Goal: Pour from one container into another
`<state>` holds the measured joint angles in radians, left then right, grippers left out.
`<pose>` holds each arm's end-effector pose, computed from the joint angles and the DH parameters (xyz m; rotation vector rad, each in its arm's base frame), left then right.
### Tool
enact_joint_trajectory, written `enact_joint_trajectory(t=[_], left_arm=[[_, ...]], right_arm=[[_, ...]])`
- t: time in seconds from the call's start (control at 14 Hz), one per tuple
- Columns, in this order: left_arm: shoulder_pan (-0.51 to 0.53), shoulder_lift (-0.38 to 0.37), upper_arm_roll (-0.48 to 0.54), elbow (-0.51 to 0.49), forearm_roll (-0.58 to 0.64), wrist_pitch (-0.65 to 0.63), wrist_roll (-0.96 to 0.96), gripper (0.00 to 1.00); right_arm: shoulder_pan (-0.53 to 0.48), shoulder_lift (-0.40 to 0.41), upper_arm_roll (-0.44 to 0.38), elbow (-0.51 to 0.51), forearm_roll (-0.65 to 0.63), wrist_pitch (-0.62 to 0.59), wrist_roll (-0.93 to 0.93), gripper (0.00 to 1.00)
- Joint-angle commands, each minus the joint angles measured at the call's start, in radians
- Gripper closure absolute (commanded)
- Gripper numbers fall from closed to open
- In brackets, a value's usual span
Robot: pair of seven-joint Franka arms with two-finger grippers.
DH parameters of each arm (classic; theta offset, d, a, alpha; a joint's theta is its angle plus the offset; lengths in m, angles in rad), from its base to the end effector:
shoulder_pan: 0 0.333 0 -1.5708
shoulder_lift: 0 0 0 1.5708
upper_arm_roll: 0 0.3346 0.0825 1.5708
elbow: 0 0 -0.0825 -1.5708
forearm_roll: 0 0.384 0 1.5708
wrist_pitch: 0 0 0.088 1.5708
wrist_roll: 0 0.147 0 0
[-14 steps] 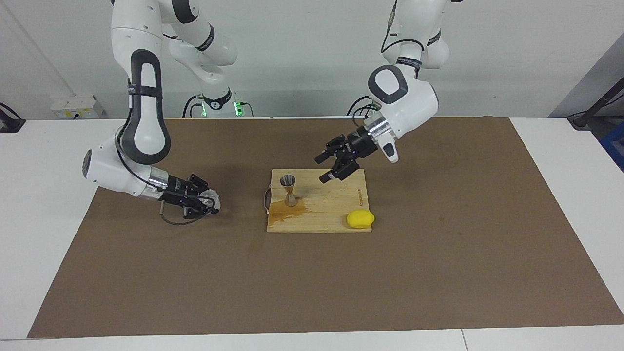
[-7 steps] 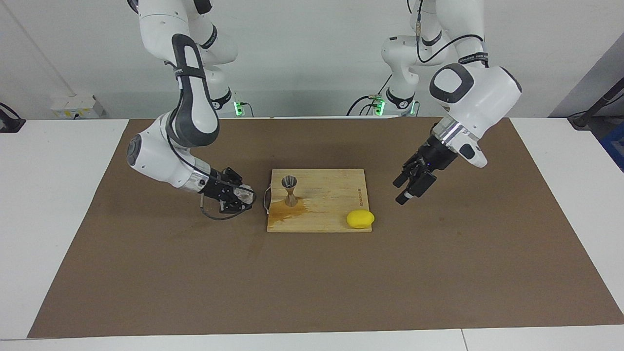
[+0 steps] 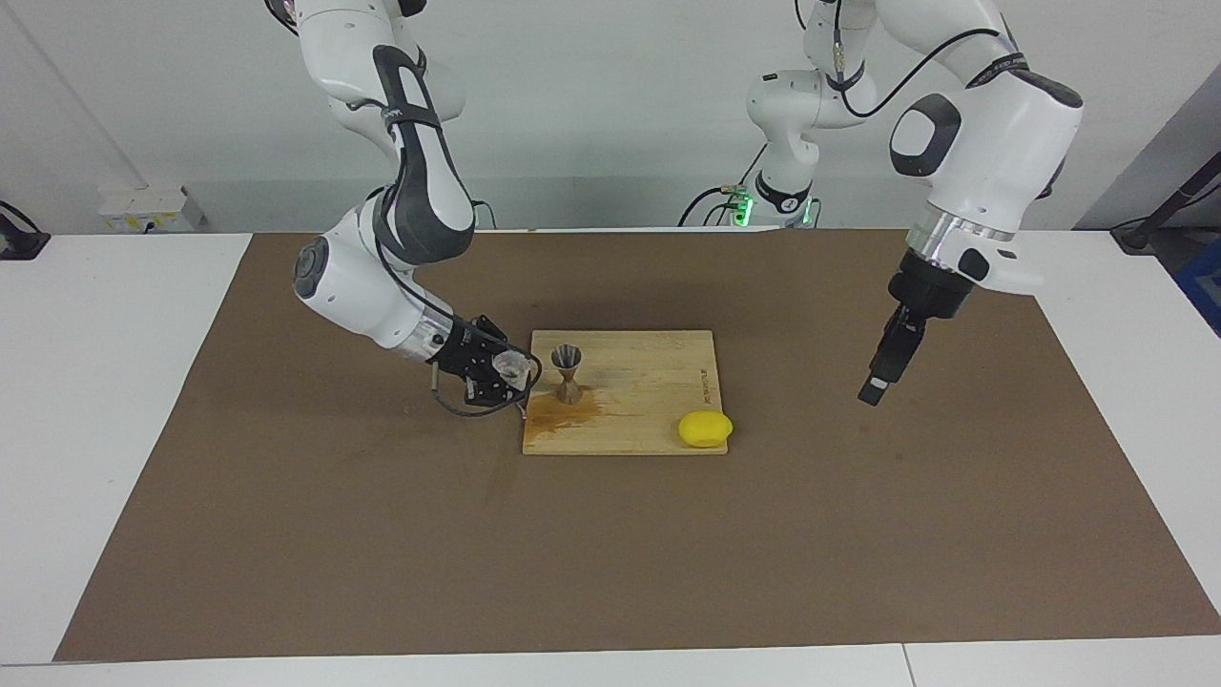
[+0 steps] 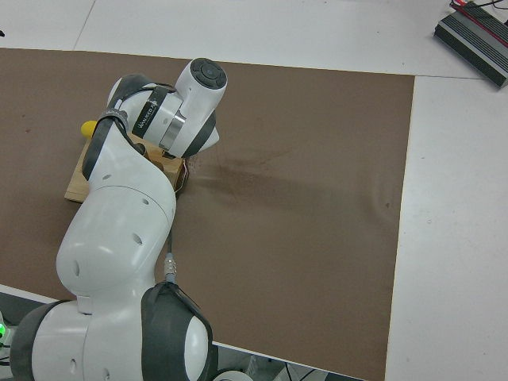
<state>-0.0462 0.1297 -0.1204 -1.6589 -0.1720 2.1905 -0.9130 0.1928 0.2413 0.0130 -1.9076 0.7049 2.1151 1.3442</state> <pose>0.6460 -0.1164 0.5526 2.5342 1.1046 0.3585 0.5966 0.1773 0.3637 -1.9329 1.8474 0.6071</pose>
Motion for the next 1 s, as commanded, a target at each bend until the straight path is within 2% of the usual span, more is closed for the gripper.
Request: enact_joint_trajectory(t=[0.0,0.14,0.43,0.57,0.79,0.93], left_arm=[[0.038,-0.036,-0.004,0.002,0.051,-0.116,0.183,0.0],[0.043,-0.047,-0.002,0.002,0.052,-0.194,0.38,0.0],[0.055,-0.065,-0.001,0.002,0.155,-0.337,0.753,0.0],[0.051,-0.085,0.001,0.004,0.166,-0.409,0.862,0.0],[-0.061,-0.116,0.135,0.01,0.172,-0.518,0.959,0.0],[-0.049,-0.116,0.124,0.095,0.174,-0.627,0.961,0.0]], right_arm=[[0.023,-0.03,-0.005,-0.013,-0.05,0.014,0.033,1.0],[0.037,-0.03,-0.002,-0.013,-0.108,0.048,0.087,1.0],[0.071,-0.028,-0.004,-0.013,-0.149,0.074,0.134,1.0],[0.091,-0.028,-0.004,-0.013,-0.185,0.075,0.147,1.0],[0.108,-0.028,-0.004,-0.013,-0.202,0.089,0.153,1.0],[0.112,-0.03,-0.002,-0.013,-0.228,0.098,0.164,1.0]])
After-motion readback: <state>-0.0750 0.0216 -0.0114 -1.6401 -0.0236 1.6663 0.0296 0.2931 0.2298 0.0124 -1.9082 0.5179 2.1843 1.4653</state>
